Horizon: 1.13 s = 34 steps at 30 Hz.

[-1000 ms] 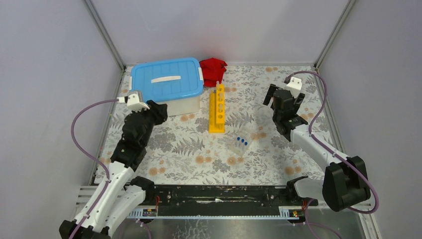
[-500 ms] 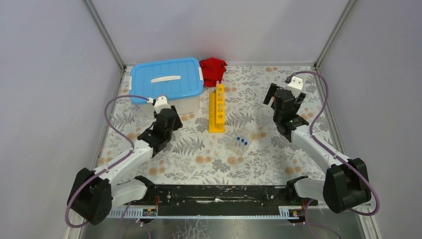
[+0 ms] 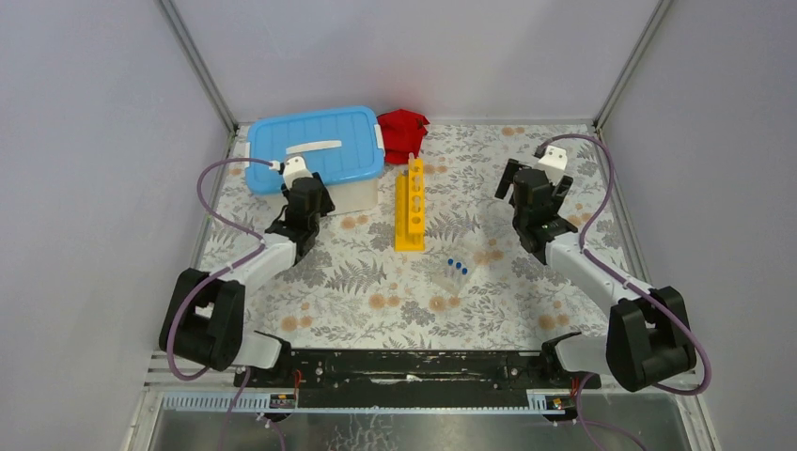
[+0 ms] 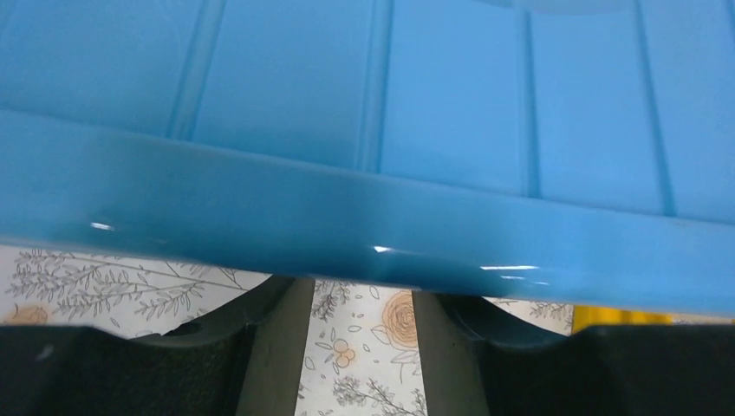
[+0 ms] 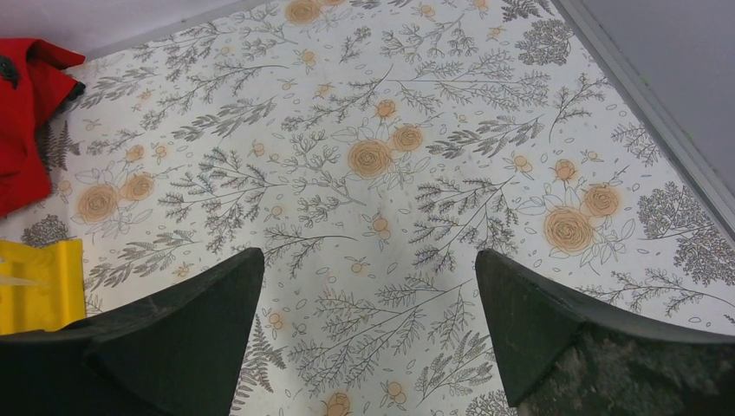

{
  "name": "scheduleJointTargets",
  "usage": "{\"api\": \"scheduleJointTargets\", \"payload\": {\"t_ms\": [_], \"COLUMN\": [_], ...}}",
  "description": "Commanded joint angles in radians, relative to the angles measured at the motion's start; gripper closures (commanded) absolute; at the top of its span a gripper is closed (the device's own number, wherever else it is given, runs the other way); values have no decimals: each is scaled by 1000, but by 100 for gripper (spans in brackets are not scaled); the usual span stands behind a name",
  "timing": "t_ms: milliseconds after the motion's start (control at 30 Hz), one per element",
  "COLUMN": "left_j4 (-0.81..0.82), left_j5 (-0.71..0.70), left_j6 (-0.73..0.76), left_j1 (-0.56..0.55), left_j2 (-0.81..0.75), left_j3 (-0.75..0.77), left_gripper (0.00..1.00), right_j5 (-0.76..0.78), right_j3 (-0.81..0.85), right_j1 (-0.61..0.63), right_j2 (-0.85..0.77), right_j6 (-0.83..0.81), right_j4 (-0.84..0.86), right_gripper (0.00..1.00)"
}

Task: Organize the chemistry lab equipment
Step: Reset both arms

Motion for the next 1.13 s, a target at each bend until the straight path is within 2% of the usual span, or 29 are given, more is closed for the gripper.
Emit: {"api": "scheduleJointTargets", "payload": {"t_ms": [0, 400, 500, 633, 667, 700, 733, 933, 1100], "left_j4": [159, 191, 197, 282, 309, 329, 341, 331, 300], "left_j5": [57, 199, 246, 370, 396, 416, 419, 263, 159], "left_j6": [80, 118, 126, 125, 114, 105, 98, 99, 130], "left_j1": [50, 169, 185, 186, 185, 184, 182, 137, 74], "left_j2": [48, 242, 254, 168, 136, 106, 73, -93, -155], "left_j3": [40, 201, 198, 89, 54, 19, -12, -158, -187], "left_gripper": [48, 48, 46, 32, 9, 2, 1, 1, 1], "right_j5": [7, 13, 25, 58, 67, 74, 81, 76, 76], "right_j3": [2, 15, 18, 47, 57, 65, 67, 26, -8], "right_j1": [-2, -2, -3, -3, -3, -2, -3, -2, -2], "right_j2": [15, 54, 76, 124, 138, 150, 158, 124, 81], "right_j6": [5, -6, -14, -18, -19, -17, -15, 0, 12], "right_j4": [67, 76, 78, 55, 40, 30, 21, 16, 8], "right_gripper": [0, 0, 0, 0, 0, 0, 0, 0, 1]}}
